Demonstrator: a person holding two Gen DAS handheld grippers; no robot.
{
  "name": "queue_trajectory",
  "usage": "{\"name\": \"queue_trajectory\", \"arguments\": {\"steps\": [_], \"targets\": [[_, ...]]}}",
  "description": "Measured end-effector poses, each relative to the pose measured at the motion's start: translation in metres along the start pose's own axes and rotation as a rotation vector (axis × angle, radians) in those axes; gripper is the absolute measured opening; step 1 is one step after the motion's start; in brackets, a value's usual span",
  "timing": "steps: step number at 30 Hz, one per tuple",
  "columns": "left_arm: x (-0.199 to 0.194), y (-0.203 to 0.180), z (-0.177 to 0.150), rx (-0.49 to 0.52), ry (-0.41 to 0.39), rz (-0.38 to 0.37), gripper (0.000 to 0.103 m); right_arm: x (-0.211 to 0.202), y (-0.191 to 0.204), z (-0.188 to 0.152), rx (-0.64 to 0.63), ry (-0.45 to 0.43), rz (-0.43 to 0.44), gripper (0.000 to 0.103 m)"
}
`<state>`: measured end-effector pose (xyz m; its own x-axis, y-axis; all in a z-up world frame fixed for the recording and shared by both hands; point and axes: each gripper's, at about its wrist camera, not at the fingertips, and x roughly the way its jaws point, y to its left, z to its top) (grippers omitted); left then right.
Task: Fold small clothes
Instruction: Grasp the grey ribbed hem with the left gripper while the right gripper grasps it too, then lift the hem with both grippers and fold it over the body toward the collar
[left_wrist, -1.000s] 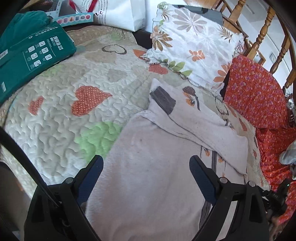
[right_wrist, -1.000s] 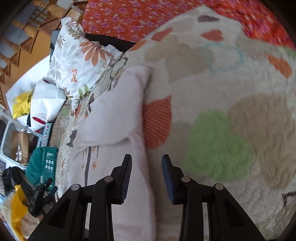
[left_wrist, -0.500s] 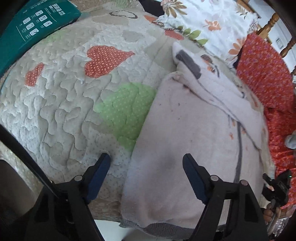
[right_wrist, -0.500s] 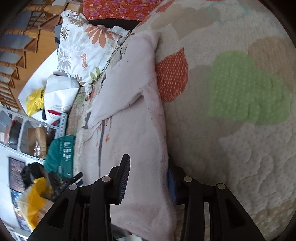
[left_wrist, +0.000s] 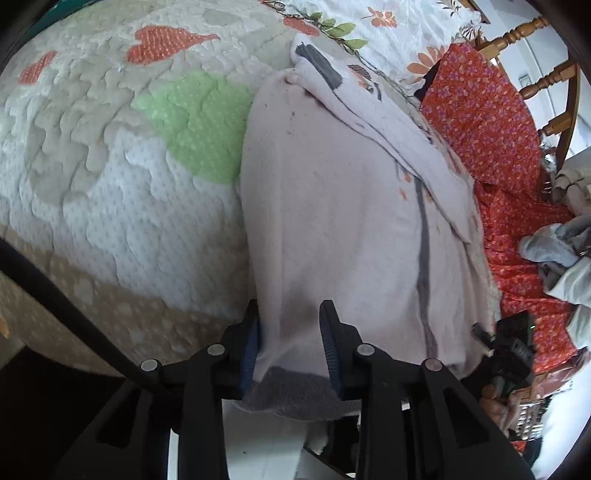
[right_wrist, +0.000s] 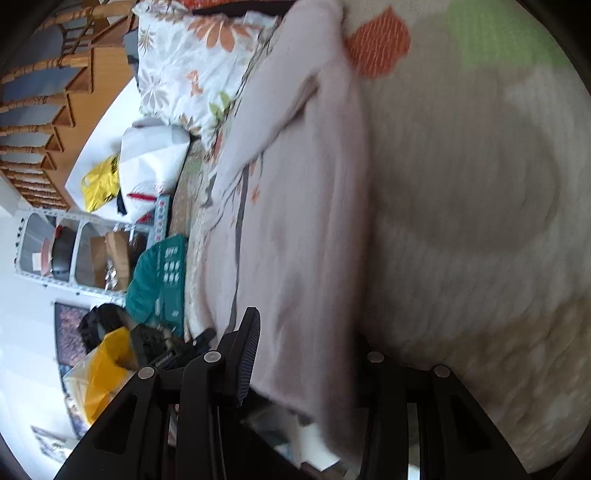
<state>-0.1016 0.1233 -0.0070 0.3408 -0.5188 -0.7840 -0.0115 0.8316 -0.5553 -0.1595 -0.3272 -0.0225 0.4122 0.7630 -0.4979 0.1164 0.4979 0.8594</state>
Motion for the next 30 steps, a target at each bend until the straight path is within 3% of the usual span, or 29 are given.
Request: {"name": "queue_trajectory", "arguments": {"steps": [3, 6, 10, 14, 22, 30], "targets": [[0.002, 0.004, -0.009, -0.043, 0.008, -0.013, 0.031, 0.013, 0.005, -0.016, -0.031, 0.035, -0.021, 0.041], [0.005, 0.008, -0.014, -0.081, 0.015, -0.022, 0.039, 0.019, 0.014, -0.027, -0.071, 0.039, -0.056, 0.041], [0.010, 0.010, -0.026, -0.102, 0.044, 0.014, 0.049, 0.020, 0.009, -0.035, -0.043, 0.039, -0.043, 0.041], [0.022, 0.018, -0.043, -0.161, 0.105, 0.012, 0.050, 0.020, 0.007, -0.042, -0.031, 0.041, -0.043, 0.041], [0.014, 0.017, -0.051, -0.177, 0.065, -0.009, 0.049, 0.026, 0.010, -0.063, -0.058, 0.080, -0.074, 0.043], [0.018, 0.013, -0.054, -0.168, 0.077, 0.005, 0.049, 0.042, 0.020, -0.071, -0.150, 0.092, -0.188, 0.043]]}}
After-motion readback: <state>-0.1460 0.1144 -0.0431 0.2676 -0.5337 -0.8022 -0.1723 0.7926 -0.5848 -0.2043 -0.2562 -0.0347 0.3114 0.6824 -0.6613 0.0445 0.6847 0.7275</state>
